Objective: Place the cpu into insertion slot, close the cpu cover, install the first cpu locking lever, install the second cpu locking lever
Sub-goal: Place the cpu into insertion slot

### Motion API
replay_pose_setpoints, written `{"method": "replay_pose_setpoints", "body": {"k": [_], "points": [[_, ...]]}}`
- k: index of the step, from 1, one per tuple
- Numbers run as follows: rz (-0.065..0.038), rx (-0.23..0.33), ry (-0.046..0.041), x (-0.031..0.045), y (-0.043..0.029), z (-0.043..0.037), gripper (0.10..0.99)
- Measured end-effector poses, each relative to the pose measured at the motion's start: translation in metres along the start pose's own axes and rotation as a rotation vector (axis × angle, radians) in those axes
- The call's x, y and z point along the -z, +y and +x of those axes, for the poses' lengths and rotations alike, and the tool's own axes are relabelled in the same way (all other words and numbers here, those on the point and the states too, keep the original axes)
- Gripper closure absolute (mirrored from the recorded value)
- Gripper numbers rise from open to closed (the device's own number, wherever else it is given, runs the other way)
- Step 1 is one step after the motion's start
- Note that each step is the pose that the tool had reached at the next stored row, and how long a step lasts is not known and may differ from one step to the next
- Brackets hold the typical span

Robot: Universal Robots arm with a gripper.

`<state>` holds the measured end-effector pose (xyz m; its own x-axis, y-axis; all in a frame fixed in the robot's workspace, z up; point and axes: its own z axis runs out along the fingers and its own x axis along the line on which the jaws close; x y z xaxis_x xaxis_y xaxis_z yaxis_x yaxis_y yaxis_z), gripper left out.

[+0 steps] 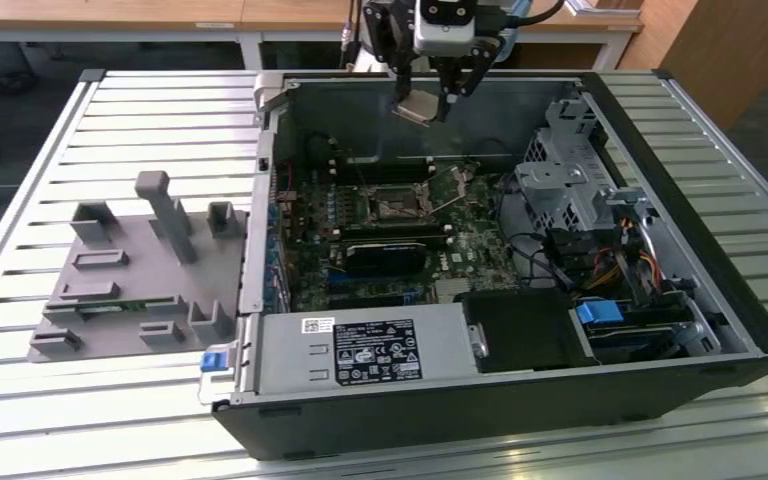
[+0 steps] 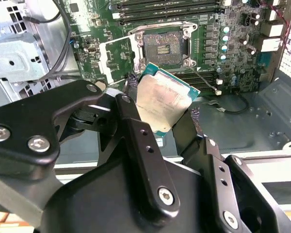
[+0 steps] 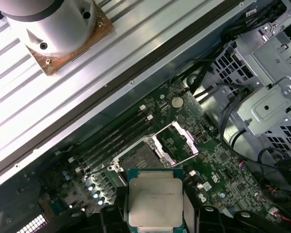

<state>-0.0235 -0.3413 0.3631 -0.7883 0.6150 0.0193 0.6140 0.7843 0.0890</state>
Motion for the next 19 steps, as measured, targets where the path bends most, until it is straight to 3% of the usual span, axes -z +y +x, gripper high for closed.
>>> {"method": "replay_pose_setpoints", "body": {"k": [6, 19], "points": [[-0.001, -0.055, -0.0049, -0.0010, -0.0001, 0.0001, 0.549], [-0.005, -0.241, -0.0216, -0.0040, -0.0004, 0.0000, 0.549]]}}
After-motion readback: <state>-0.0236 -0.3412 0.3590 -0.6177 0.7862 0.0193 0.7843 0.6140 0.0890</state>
